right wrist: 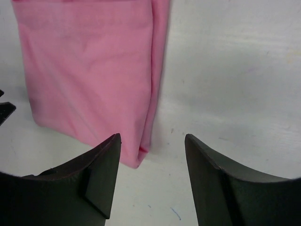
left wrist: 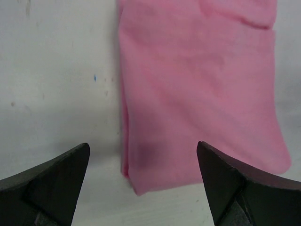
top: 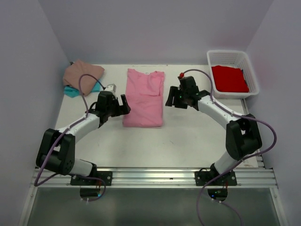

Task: Fold and stack the t-shirts
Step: Grab one side of the 2/3 rectangular tshirt with both arms

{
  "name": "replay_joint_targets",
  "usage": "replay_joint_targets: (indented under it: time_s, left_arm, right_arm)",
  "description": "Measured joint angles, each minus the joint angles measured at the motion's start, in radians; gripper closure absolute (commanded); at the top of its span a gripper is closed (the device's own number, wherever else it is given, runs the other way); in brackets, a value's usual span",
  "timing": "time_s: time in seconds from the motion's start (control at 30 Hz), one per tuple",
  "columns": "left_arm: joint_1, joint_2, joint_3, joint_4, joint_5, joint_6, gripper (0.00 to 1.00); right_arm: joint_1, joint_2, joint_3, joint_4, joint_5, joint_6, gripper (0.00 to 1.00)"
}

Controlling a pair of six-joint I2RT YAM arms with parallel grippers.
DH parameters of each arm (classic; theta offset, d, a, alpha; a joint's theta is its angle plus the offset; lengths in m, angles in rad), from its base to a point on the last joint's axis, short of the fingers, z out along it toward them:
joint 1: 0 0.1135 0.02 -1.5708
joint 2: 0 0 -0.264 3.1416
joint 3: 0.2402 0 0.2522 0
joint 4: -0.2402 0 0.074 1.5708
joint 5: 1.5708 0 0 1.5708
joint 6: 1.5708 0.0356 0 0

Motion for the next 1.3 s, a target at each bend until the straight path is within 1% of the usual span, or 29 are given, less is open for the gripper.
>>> replay_joint_targets:
  time_s: [0.07, 0.1, 0.13, 0.23, 0.4, 0.53, 0.63, 0.77, 0.8, 0.87, 0.9, 1.0, 1.03, 1.07, 1.1, 1.13, 1.2, 1.23, 1.3]
  left_arm:
    - [0.000, -0.027, -0.081, -0.022, 0.018, -0.009, 0.00]
    - [0.000, -0.042, -0.110, -0.023, 0.026, -0.011, 0.00]
    - [0.000, -0.062, -0.140, -0.027, 0.037, -0.014, 0.00]
    - [0.000, -0.121, -0.203, -0.023, 0.065, -0.018, 0.00]
    - [0.000, -0.158, -0.245, 0.018, 0.097, -0.017, 0.00]
    - [0.000, -0.156, -0.288, 0.064, 0.121, -0.018, 0.00]
    - [0.000, -0.127, -0.315, 0.105, 0.152, -0.019, 0.00]
    - [0.000, -0.081, -0.322, 0.206, 0.198, -0.034, 0.00]
    - [0.000, -0.065, -0.322, 0.232, 0.210, -0.036, 0.00]
    - [0.000, -0.037, -0.322, 0.283, 0.228, -0.042, 0.00]
    - [0.000, -0.020, -0.322, 0.309, 0.238, -0.043, 0.00]
    - [0.001, 0.020, -0.318, 0.374, 0.264, -0.047, 0.00]
    - [0.000, 0.031, -0.317, 0.390, 0.270, -0.048, 0.00]
    - [0.001, 0.038, -0.315, 0.402, 0.276, -0.052, 0.00]
    - [0.001, 0.045, -0.315, 0.413, 0.281, -0.056, 0.00]
    - [0.001, 0.051, -0.314, 0.422, 0.285, -0.061, 0.00]
    - [0.002, 0.056, -0.314, 0.431, 0.293, -0.063, 0.00]
    - [0.002, 0.057, -0.315, 0.433, 0.296, -0.065, 0.00]
    - [0.003, 0.056, -0.320, 0.439, 0.304, -0.069, 0.00]
  right_arm:
    - [0.002, -0.005, -0.074, 0.032, -0.060, 0.026, 0.38]
    - [0.006, -0.005, -0.111, 0.045, -0.087, 0.039, 0.35]
    - [0.008, -0.005, -0.150, 0.060, -0.115, 0.052, 0.30]
    - [0.014, -0.005, -0.251, 0.099, -0.194, 0.097, 0.25]
    - [0.019, -0.003, -0.330, 0.174, -0.280, 0.154, 0.22]
    - [0.019, 0.023, -0.356, 0.257, -0.325, 0.193, 0.22]
    - [0.019, 0.051, -0.365, 0.319, -0.368, 0.229, 0.23]
    - [0.019, 0.069, -0.388, 0.399, -0.390, 0.259, 0.35]
    - [0.019, 0.074, -0.394, 0.418, -0.393, 0.266, 0.42]
    - [0.019, 0.086, -0.406, 0.450, -0.396, 0.279, 0.50]
    - [0.019, 0.093, -0.412, 0.465, -0.399, 0.285, 0.56]
    - [0.019, 0.111, -0.425, 0.499, -0.413, 0.301, 0.64]
    - [0.019, 0.113, -0.428, 0.506, -0.414, 0.305, 0.69]
    - [0.019, 0.115, -0.430, 0.511, -0.414, 0.307, 0.71]
    - [0.019, 0.118, -0.432, 0.512, -0.411, 0.308, 0.72]
    - [0.019, 0.121, -0.433, 0.513, -0.412, 0.311, 0.77]
    - [0.019, 0.122, -0.435, 0.513, -0.408, 0.311, 0.81]
    - [0.019, 0.123, -0.438, 0.513, -0.407, 0.312, 0.87]
    - [0.019, 0.123, -0.442, 0.516, -0.403, 0.311, 0.91]
